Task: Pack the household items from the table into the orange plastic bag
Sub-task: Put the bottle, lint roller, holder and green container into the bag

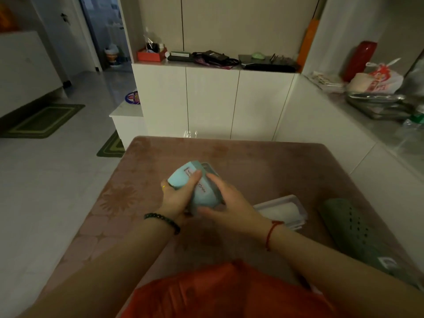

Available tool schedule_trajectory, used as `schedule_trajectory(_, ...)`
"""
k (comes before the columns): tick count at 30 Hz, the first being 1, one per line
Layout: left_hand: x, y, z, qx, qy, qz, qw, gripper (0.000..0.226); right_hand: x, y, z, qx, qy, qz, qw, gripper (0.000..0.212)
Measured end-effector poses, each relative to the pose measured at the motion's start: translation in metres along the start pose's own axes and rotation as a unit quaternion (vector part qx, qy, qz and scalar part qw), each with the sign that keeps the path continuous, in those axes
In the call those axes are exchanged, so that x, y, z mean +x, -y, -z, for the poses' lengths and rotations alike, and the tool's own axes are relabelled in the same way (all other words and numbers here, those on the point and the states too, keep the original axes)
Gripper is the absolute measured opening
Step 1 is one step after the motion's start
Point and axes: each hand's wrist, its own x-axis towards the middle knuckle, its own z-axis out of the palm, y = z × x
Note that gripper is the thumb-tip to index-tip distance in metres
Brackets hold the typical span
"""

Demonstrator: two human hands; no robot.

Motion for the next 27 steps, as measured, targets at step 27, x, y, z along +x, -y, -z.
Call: schedule_trajectory(27,-0.350,-0.015,0.130,-0.148,0.188,0.010,0.971,0.056,-0.243,0.215,0.089,0.546,0.056,-0.102,0.830,0.014)
